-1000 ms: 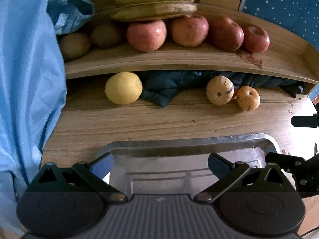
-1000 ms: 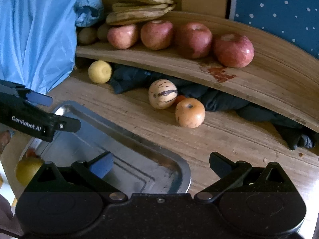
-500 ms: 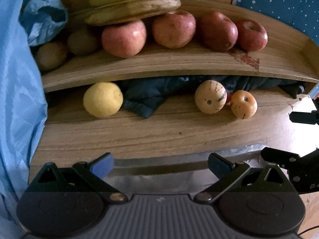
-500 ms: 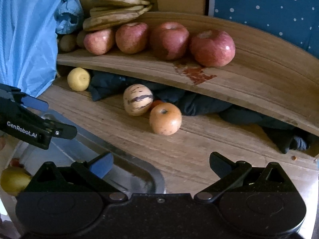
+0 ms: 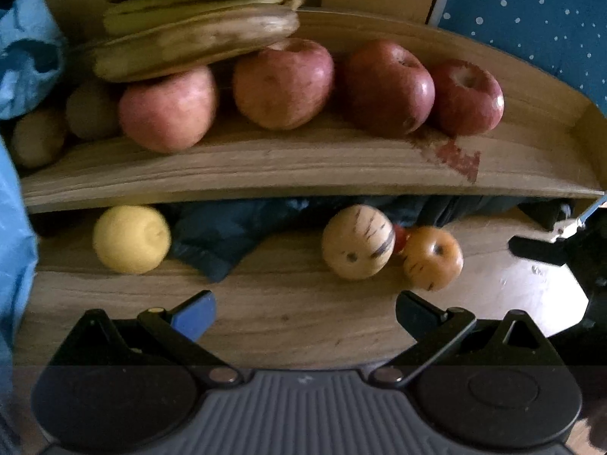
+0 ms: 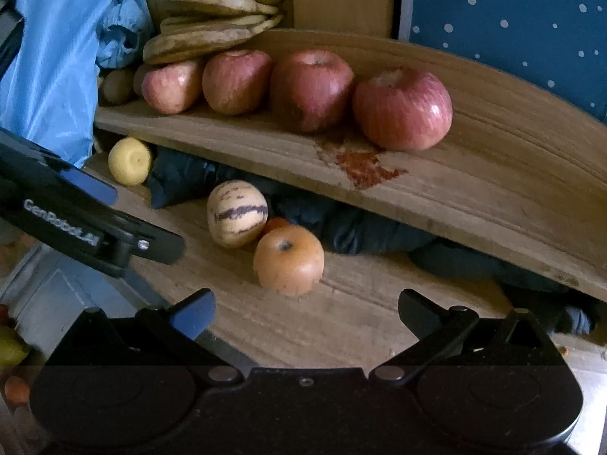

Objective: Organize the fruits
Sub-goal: 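Move the left tool to the striped squash while the right tool approaches the orange-brown fruit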

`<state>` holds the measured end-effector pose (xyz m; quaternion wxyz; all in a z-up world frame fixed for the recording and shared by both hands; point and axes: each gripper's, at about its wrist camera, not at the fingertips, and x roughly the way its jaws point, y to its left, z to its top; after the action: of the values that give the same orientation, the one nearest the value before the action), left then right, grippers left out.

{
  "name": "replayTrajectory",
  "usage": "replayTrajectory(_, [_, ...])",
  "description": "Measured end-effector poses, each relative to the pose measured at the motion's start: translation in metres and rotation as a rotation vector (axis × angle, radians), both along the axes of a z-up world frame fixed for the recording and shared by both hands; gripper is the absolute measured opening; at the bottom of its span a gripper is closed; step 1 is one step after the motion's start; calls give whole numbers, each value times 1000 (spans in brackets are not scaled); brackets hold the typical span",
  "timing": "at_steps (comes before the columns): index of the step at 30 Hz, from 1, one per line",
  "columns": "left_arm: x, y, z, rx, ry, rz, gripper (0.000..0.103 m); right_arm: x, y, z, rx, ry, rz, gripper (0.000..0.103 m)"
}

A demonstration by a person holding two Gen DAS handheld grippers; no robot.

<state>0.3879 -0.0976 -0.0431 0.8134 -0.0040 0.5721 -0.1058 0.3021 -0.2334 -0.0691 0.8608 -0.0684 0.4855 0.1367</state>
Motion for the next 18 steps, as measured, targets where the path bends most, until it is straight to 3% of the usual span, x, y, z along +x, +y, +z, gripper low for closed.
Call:
replayTrajectory(9, [19,-21,-12,-7,9,14,102,10,-2,-11,14,-3,-5,94])
replayTrajectory(18, [28,-29,-21,-13,11,52,102,16,2,-19,31,-5,-5,76])
